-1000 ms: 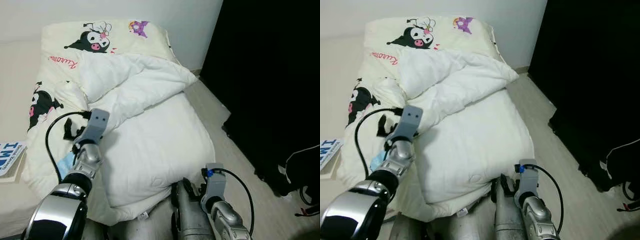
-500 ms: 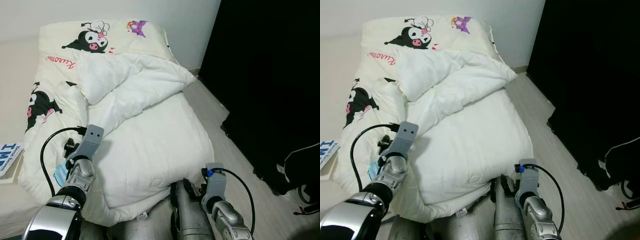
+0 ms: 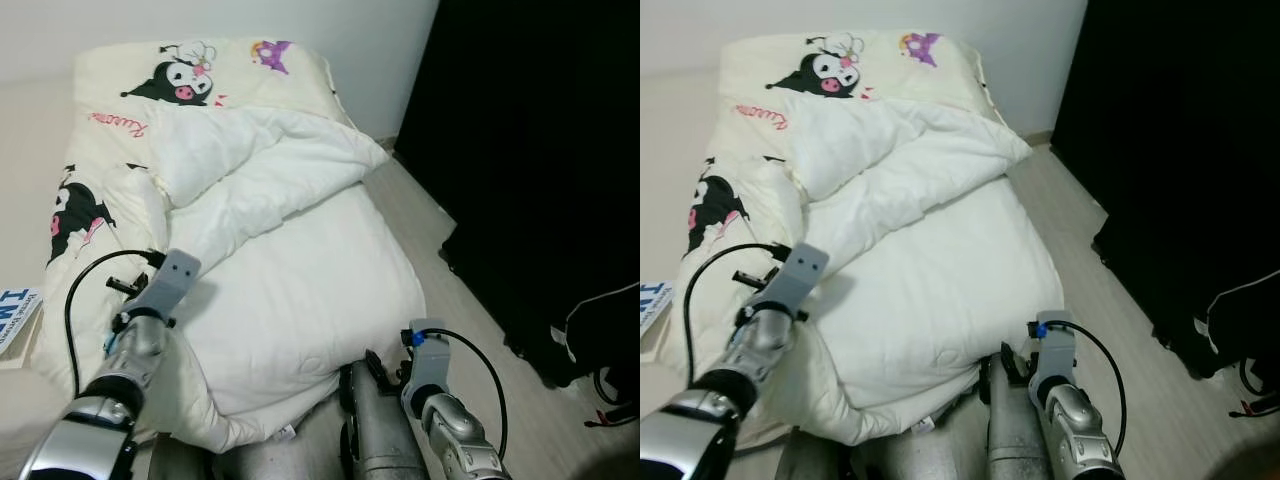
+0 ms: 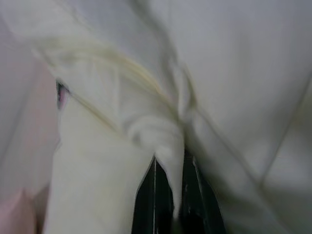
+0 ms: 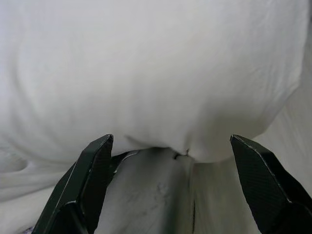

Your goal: Clean up the room

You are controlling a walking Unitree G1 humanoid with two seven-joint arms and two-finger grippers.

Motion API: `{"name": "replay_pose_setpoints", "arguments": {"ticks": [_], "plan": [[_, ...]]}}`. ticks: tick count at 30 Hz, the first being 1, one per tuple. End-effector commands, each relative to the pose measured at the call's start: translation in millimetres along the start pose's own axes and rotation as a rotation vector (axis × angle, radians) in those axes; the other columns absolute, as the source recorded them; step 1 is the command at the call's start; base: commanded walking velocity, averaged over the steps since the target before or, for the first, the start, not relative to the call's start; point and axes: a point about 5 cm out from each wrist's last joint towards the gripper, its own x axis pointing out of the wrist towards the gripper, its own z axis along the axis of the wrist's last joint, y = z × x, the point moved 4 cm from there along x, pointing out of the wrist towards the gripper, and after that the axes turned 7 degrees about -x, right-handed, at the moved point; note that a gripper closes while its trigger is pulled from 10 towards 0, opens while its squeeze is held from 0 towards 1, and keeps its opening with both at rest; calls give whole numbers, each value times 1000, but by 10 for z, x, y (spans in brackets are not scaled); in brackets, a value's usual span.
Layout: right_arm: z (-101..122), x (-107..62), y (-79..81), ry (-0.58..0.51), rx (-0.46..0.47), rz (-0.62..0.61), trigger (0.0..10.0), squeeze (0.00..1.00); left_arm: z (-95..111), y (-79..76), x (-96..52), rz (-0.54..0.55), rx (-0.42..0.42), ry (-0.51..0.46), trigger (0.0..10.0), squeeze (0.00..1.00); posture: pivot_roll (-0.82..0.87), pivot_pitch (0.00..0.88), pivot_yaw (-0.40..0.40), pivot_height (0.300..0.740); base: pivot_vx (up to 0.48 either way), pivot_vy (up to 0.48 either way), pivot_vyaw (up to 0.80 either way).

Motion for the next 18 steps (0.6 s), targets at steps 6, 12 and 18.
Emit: {"name": "replay_pose_setpoints", "arguments": {"ticks": [6, 12, 18], "plan": [[-65, 12, -73, 39, -3, -5, 10000, 0, -651, 98, -495, -456, 263, 167, 1137, 0, -143, 251, -39, 580, 0, 0, 0], [25, 78, -67, 35, -26, 13, 10000, 0, -1365, 275, -991, -901, 343, 484, 2706, 0, -131, 230, -47, 580, 0, 0, 0], [29, 107, -37, 43, -35, 25, 10000, 0, -1095, 158, -1861, -1107, 251, 515, 1804, 0, -115, 218, -49, 580, 0, 0, 0]]}}
